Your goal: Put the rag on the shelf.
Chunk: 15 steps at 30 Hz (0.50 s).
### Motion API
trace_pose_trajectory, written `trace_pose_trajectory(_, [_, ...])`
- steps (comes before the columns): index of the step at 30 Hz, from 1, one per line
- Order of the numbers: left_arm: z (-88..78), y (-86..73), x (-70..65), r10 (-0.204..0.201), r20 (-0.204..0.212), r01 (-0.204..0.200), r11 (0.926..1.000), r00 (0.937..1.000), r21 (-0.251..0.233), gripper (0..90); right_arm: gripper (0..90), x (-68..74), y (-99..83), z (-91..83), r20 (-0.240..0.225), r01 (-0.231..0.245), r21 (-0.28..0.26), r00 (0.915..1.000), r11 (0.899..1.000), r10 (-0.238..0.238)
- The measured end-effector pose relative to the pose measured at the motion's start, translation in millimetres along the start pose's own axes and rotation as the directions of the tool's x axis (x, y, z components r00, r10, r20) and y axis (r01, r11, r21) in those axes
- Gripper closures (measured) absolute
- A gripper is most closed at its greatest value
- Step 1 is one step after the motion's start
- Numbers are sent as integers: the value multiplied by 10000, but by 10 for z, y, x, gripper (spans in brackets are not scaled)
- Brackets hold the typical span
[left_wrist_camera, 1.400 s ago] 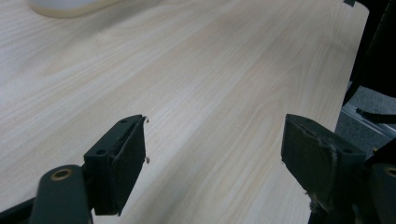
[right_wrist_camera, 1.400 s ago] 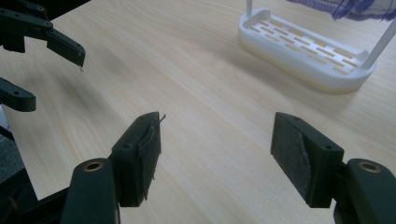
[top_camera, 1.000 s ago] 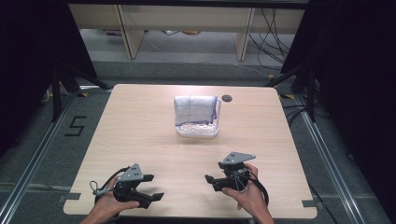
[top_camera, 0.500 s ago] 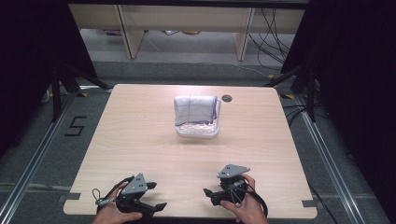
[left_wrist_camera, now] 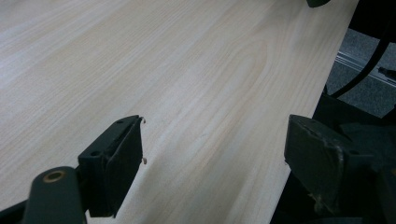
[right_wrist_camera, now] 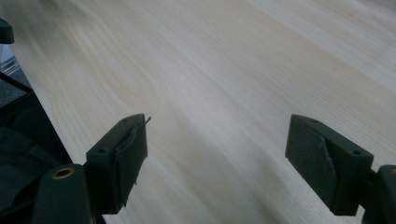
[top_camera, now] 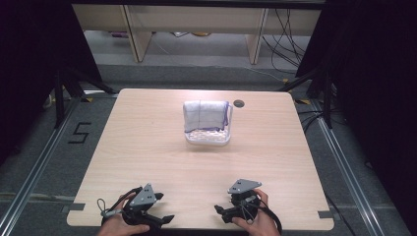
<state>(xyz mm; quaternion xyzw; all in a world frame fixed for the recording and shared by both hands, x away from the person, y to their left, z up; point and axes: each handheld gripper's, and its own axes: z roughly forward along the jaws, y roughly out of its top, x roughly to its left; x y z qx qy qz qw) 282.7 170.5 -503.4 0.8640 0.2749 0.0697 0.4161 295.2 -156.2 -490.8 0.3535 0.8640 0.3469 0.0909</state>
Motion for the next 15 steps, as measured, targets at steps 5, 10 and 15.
trace_pose_trajectory(5, [-3,2,2,140,14,-140,9997,9999,178,189,219,-4,-10,3,35,51,15,10000,10000,-51])
trace_pose_trajectory(10, [0,-2,6,81,25,-81,9999,10000,78,189,220,9,-20,14,61,-26,-103,10000,9999,26])
trace_pose_trajectory(15, [-12,-1,23,124,-56,-123,9997,9999,207,190,220,14,-23,11,8,-180,-55,9998,9998,180])
